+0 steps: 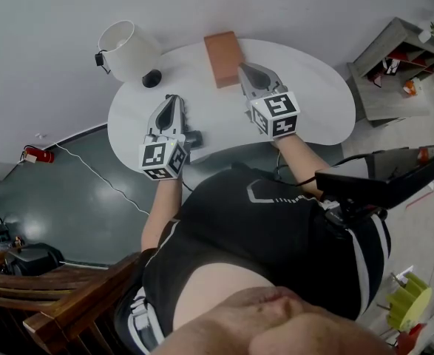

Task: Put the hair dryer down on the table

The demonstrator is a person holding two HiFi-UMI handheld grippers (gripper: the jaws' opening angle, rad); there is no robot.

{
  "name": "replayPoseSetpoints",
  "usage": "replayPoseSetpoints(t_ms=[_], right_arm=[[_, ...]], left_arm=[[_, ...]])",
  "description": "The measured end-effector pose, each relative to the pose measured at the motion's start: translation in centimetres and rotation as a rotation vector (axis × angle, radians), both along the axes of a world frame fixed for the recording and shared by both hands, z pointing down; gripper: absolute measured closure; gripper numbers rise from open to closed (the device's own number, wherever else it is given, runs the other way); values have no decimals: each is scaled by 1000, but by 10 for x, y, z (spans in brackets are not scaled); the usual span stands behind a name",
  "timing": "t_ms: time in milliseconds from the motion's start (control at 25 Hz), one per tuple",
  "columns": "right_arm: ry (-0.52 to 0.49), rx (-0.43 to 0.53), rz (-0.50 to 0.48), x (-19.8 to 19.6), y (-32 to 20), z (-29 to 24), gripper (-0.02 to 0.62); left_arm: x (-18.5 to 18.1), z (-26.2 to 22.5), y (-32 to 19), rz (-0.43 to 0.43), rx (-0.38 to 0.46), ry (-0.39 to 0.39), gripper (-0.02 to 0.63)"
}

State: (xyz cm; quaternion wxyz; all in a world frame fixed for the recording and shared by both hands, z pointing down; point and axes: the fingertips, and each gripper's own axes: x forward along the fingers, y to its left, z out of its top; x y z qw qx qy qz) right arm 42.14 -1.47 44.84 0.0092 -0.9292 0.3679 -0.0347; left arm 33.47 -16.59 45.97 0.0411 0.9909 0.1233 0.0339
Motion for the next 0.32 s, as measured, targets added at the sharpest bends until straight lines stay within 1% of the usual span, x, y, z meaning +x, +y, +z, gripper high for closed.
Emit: replayPoseSetpoints(t_ms=[320], right_arm=[[-9, 3, 0, 6, 1, 1, 566]], left_arm=[[5, 0, 2, 3, -2, 1, 574]])
